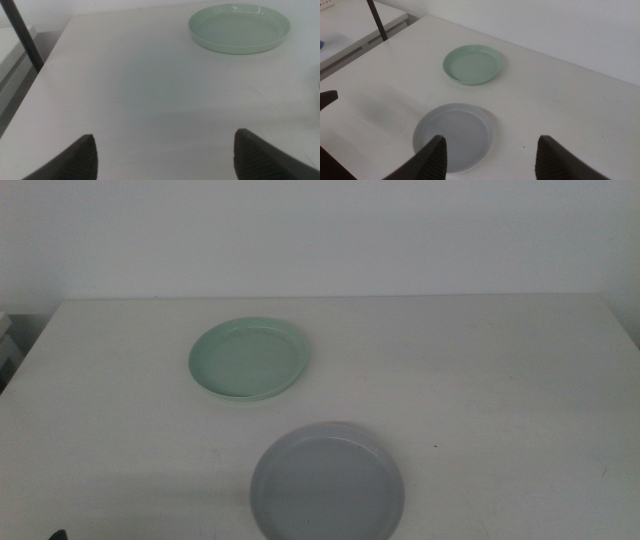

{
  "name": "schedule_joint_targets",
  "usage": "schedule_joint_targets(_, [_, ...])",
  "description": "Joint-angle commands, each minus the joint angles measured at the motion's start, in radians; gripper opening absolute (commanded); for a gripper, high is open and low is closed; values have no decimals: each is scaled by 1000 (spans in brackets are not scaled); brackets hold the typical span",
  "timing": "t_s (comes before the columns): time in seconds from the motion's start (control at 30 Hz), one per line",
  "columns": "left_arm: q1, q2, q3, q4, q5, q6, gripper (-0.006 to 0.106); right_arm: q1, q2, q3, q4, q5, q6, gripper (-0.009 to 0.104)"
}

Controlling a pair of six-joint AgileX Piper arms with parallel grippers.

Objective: Stack the three bowls on top of each other.

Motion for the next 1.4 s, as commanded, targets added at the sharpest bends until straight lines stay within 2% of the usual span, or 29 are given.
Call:
schedule_joint_targets(0.0, [9,-14,-5,-4,-82,-8,105,2,8,-18,-10,-63,-6,46])
schedule_joint_targets(0.2, [96,-10,-13,-8,-95,-13,105,2,8,-18,-11,-63,-6,46])
schedule_joint_targets(0.33, [150,80,-100,-52,-78,-46,105,2,8,-18,-11,-63,-6,46])
schedule_joint_targets(0.47, [188,301,-288,-115,41,-53,105,2,8,-18,-10,-63,-6,46])
schedule_joint_targets(0.73, [191,771,-775,-124,406,-34,105,2,8,-18,-11,-63,-6,46])
schedule_joint_targets(0.93, [191,1058,-1061,-147,612,-35,105,2,8,-18,-10,-63,-7,46])
schedule_joint_targets(1.07, [191,1196,-1166,-150,612,-36,105,2,8,-18,-10,-63,-7,46])
schedule_joint_targets(1.37, [190,1431,-1210,-192,345,-7,105,2,8,-18,-11,-61,-6,46])
